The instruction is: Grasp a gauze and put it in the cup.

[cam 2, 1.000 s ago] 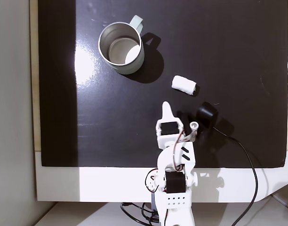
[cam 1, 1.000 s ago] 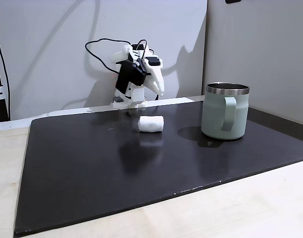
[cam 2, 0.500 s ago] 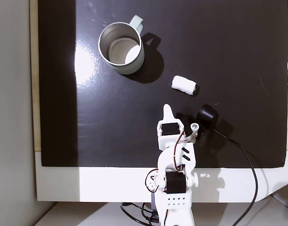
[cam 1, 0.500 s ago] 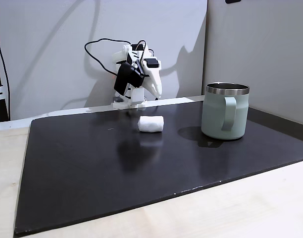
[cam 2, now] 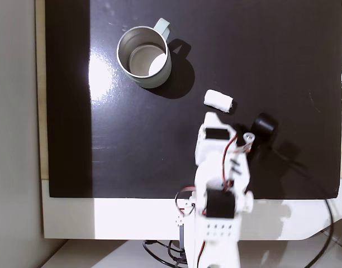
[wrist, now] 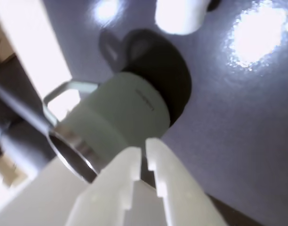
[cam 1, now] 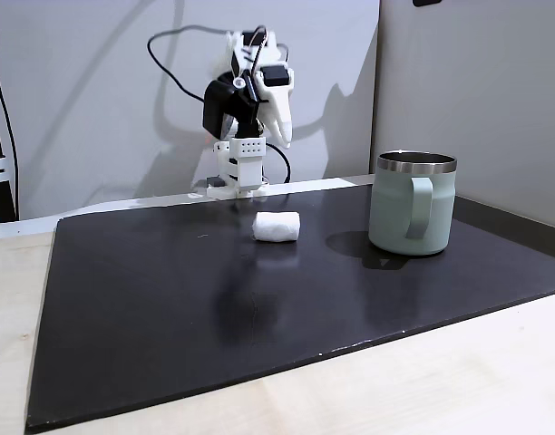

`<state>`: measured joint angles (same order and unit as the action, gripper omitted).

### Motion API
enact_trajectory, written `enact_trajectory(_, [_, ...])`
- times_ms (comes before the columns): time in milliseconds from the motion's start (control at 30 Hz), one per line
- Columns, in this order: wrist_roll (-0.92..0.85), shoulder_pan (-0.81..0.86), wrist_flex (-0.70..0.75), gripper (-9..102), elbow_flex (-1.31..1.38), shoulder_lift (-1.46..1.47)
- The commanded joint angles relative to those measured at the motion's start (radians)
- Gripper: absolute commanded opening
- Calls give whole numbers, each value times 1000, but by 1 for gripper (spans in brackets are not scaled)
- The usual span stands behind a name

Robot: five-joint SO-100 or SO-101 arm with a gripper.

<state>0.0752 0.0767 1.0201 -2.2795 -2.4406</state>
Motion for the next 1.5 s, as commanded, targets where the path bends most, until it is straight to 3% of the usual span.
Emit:
enact_trajectory(0, [41, 48, 77, 0, 245, 190])
enact_trajectory(267, [63, 55, 403, 0, 646, 586])
enact_trajectory(367, [75, 64, 459, 3, 727, 673])
enact_trajectory(733, [48, 74, 469, 33, 752, 787])
enact_trajectory(1467, [18, 94, 350, 36, 805, 1167])
